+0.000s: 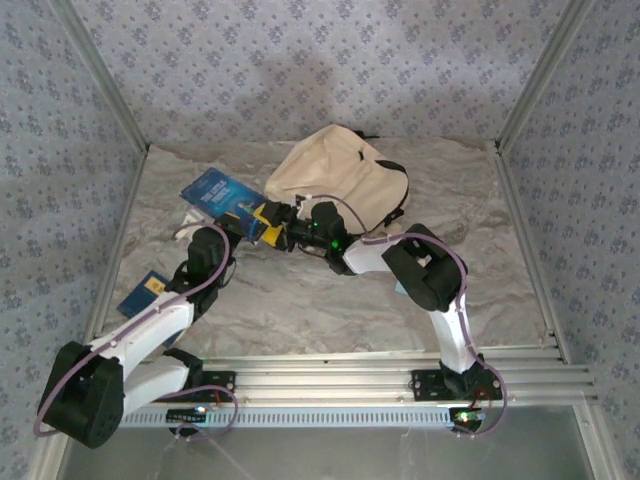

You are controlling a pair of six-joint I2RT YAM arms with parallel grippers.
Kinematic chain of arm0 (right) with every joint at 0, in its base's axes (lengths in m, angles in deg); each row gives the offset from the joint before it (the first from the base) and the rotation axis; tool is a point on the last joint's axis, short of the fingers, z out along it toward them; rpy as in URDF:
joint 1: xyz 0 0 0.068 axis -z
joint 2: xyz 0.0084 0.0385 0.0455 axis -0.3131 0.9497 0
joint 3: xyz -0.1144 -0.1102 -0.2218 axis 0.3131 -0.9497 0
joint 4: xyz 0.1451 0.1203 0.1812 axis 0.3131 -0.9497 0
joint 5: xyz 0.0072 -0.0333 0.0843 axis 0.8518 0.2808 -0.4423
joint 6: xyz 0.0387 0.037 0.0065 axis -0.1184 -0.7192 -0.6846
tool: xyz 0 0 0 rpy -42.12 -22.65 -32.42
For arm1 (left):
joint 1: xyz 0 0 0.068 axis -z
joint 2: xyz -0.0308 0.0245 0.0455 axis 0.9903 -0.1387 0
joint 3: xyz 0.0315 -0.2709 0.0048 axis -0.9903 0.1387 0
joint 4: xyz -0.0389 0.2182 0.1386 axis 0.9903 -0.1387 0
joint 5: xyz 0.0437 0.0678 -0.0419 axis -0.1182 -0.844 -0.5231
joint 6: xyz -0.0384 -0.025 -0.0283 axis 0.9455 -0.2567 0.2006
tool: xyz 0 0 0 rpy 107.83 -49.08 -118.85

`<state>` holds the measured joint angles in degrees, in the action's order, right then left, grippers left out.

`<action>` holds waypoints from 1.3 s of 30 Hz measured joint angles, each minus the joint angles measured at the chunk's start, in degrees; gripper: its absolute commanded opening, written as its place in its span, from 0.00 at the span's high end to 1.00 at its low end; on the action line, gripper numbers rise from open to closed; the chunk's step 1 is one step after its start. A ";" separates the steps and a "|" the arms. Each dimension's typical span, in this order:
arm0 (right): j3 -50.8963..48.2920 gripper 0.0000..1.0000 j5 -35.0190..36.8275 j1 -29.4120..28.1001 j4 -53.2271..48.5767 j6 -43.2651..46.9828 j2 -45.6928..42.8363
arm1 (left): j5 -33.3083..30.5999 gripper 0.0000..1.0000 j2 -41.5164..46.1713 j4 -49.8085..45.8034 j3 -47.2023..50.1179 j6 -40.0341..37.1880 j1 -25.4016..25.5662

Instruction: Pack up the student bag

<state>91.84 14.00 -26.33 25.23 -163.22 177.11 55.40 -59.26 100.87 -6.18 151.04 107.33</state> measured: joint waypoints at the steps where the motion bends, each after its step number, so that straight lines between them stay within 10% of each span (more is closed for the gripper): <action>1: 0.20 0.61 -0.02 0.04 0.09 -0.09 0.20 | -0.26 1.00 0.20 0.13 0.00 0.22 -0.02; 6: 0.33 0.97 0.00 0.26 0.68 -0.20 0.31 | -1.33 1.00 0.96 0.37 0.02 0.70 -0.02; 11: 0.50 1.00 -0.70 0.48 0.79 1.01 0.31 | -1.57 0.95 0.96 -0.09 0.02 0.81 0.00; 14: 0.63 1.00 -1.46 1.09 -0.07 3.39 0.31 | -0.98 0.20 0.98 -0.70 0.02 0.22 0.02; 16: 0.63 1.00 -1.97 2.34 -1.44 5.20 0.28 | -0.28 0.01 0.98 -2.03 -0.07 -0.28 0.35; 26: -4.44 1.00 -6.21 15.02 -10.82 14.01 -4.66 | 4.83 0.01 0.37 -8.39 -5.01 -6.67 0.76; 39: -8.57 1.00 -4.44 36.00 -50.90 44.44 -37.97 | 16.79 0.02 -25.00 -15.54 -29.79 -24.30 10.45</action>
<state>83.27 9.56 9.67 -25.67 -118.78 139.15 72.18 -84.27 85.33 -35.97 126.73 117.77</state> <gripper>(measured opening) 0.087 0.988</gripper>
